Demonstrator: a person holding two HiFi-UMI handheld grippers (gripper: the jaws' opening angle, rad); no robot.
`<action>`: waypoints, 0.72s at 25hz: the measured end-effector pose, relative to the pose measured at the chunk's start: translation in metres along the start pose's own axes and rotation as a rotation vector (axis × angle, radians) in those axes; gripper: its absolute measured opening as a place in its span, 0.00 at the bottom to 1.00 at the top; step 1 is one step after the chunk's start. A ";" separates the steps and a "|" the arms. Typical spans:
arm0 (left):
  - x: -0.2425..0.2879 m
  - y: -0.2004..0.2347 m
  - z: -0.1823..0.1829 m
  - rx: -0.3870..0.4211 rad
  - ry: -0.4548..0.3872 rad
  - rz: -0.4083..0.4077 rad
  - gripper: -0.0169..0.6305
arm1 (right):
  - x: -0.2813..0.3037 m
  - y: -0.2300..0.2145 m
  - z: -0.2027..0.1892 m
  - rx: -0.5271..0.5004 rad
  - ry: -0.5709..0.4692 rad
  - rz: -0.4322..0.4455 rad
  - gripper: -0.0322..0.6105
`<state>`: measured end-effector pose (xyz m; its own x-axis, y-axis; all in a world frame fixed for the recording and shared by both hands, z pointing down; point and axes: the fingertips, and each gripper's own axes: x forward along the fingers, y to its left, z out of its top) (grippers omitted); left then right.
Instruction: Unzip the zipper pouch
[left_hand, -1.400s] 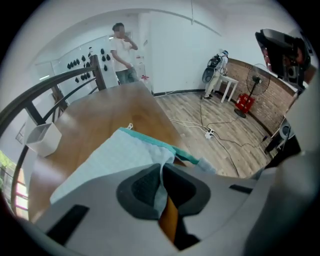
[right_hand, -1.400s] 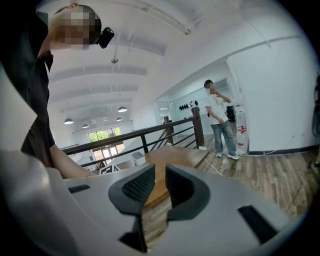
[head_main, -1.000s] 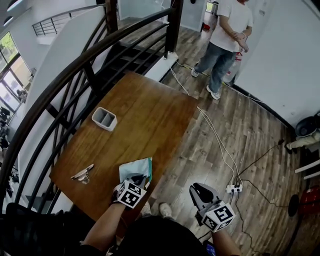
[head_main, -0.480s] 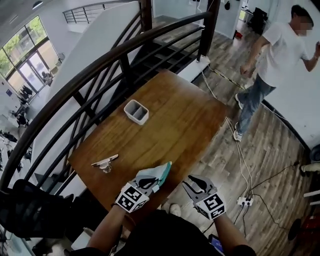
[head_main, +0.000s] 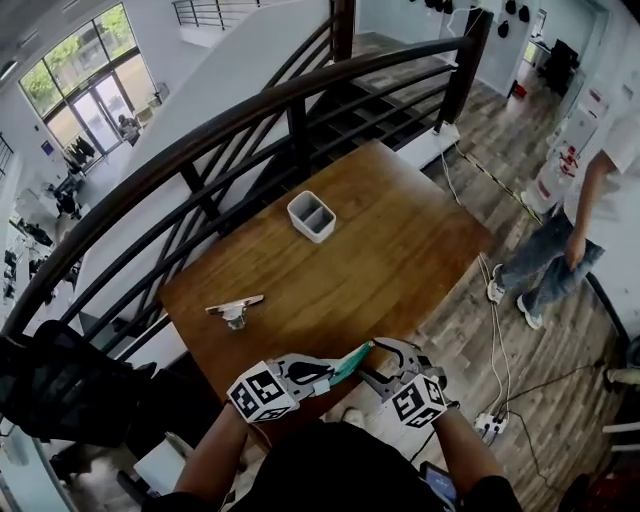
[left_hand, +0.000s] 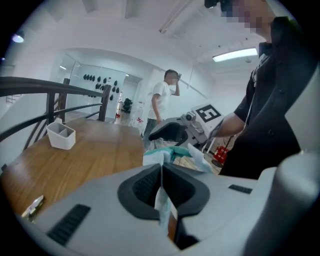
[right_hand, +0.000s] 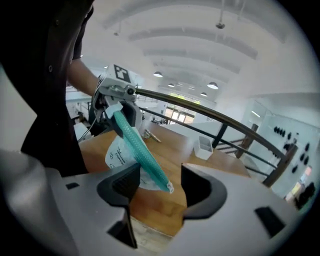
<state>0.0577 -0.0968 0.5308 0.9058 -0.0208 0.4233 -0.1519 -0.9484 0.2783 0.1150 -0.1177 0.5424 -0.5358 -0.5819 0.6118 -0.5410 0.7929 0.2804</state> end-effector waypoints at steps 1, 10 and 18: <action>-0.002 -0.003 -0.002 -0.005 0.000 -0.007 0.05 | 0.004 0.005 0.000 -0.043 0.014 0.030 0.46; -0.017 -0.023 0.001 0.015 0.012 -0.053 0.05 | 0.021 0.035 0.005 -0.159 0.045 0.142 0.37; -0.024 -0.005 -0.004 -0.027 -0.019 0.030 0.06 | 0.010 0.037 0.005 -0.140 0.085 0.118 0.14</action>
<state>0.0346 -0.0904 0.5227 0.9081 -0.0551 0.4151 -0.1892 -0.9383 0.2894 0.0862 -0.0954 0.5553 -0.5304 -0.4713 0.7047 -0.3795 0.8753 0.2998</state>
